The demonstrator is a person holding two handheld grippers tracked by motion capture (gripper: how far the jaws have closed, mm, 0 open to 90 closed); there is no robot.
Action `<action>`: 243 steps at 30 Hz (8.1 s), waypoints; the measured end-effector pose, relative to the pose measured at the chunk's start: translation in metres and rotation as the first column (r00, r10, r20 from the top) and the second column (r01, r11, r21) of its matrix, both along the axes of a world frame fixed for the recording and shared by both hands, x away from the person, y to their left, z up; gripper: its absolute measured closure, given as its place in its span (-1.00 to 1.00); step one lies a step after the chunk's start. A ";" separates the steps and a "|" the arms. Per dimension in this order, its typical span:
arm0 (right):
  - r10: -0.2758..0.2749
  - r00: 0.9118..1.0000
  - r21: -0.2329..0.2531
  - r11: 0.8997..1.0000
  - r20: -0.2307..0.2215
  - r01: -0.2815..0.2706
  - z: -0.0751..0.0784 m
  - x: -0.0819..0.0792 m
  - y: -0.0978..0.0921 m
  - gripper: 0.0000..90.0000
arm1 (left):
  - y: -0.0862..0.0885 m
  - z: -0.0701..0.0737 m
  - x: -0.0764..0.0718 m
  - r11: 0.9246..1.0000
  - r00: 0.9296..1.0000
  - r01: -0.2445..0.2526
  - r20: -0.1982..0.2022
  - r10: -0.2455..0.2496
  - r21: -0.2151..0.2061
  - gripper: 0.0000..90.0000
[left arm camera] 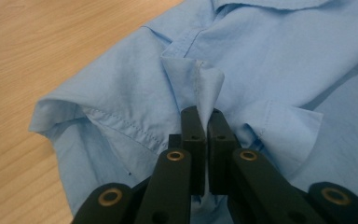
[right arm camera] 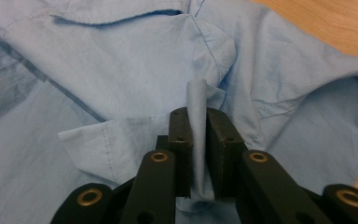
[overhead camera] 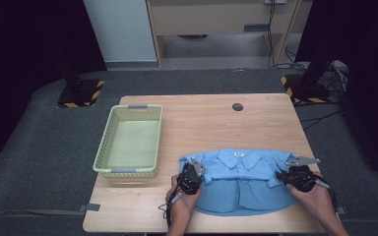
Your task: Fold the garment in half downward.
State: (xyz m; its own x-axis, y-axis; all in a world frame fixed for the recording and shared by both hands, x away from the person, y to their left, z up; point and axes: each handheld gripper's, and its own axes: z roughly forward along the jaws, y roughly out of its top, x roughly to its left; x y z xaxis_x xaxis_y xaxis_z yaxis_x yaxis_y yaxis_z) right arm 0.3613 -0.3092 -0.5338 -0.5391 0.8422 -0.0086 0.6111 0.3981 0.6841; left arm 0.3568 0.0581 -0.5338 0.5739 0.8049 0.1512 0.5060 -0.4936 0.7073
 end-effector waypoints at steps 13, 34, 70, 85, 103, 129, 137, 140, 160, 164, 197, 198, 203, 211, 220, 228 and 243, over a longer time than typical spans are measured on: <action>-0.031 0.999 0.006 1.000 0.020 0.031 -0.001 0.042 0.007 0.61 | 0.002 0.000 0.032 1.000 0.999 -0.021 0.032 0.021 0.000 0.80; 0.051 0.997 0.016 0.999 0.052 -0.052 0.051 0.060 0.028 0.29 | -0.042 0.048 0.046 0.992 1.000 0.030 0.013 -0.029 -0.125 -0.15; 0.114 0.993 0.010 0.993 -0.007 -0.114 0.010 0.113 0.070 0.90 | -0.070 0.002 0.108 0.994 0.994 0.048 -0.092 -0.058 -0.100 0.75; 0.115 0.992 0.071 0.990 0.049 -0.118 0.041 0.080 0.056 0.91 | -0.070 0.039 0.071 0.980 0.997 0.079 0.013 -0.078 -0.185 0.90; 0.161 0.978 0.101 0.979 0.136 -0.175 0.059 0.017 0.050 0.92 | -0.056 0.038 0.008 0.969 0.990 0.140 0.049 -0.133 -0.203 0.89; 0.208 0.954 0.091 0.968 0.216 -0.232 0.081 -0.002 0.059 0.93 | -0.061 0.006 0.027 0.966 0.987 0.128 -0.063 -0.145 -0.224 -0.75; 0.213 0.953 0.108 0.965 0.214 -0.240 0.079 -0.005 0.057 0.93 | -0.055 -0.002 0.031 0.958 0.985 0.141 -0.059 -0.160 -0.251 -0.31; 0.217 0.953 0.112 0.963 0.213 -0.244 0.079 -0.006 0.055 0.93 | -0.053 -0.003 0.032 0.956 0.988 0.135 -0.039 -0.150 -0.262 -0.12; 0.213 0.963 0.125 0.964 0.162 -0.235 0.057 -0.011 0.042 0.75 | -0.047 0.011 0.024 0.949 0.990 0.144 0.033 -0.140 -0.281 0.96; 0.211 0.967 0.122 0.966 0.141 -0.228 0.050 -0.011 0.040 0.53 | -0.047 0.013 0.023 0.948 0.990 0.144 0.041 -0.138 -0.284 0.96; 0.235 0.962 -0.068 0.971 0.141 -0.228 0.038 -0.017 0.056 0.84 | -0.056 0.032 0.004 0.968 0.981 0.175 0.121 -0.154 -0.183 0.89; 0.238 0.960 -0.077 0.970 0.146 -0.229 0.038 -0.018 0.057 0.85 | -0.056 0.031 0.003 0.969 0.981 0.176 0.118 -0.156 -0.176 0.87; 0.244 0.958 -0.088 0.969 0.153 -0.233 0.035 -0.023 0.058 0.85 | -0.052 0.025 -0.003 0.974 0.984 0.171 0.074 -0.161 -0.149 0.33; 0.241 0.957 -0.086 0.969 0.162 -0.230 0.033 -0.027 0.058 0.84 | -0.060 0.019 -0.004 0.967 0.981 0.196 0.021 -0.195 -0.160 -0.27; 0.251 0.956 -0.077 0.967 0.149 -0.242 0.027 -0.032 0.059 0.57 | -0.066 0.012 -0.010 0.975 0.984 0.180 0.026 -0.178 -0.127 -0.13; 0.260 0.958 -0.078 0.965 0.124 -0.252 0.027 -0.041 0.057 0.36 | -0.072 0.008 -0.020 0.979 0.982 0.187 0.018 -0.186 -0.086 -0.10; 0.284 0.957 -0.116 0.954 0.063 -0.276 0.024 -0.060 0.055 -0.07 | -0.073 0.005 -0.037 0.981 0.981 0.189 -0.029 -0.190 -0.045 -0.28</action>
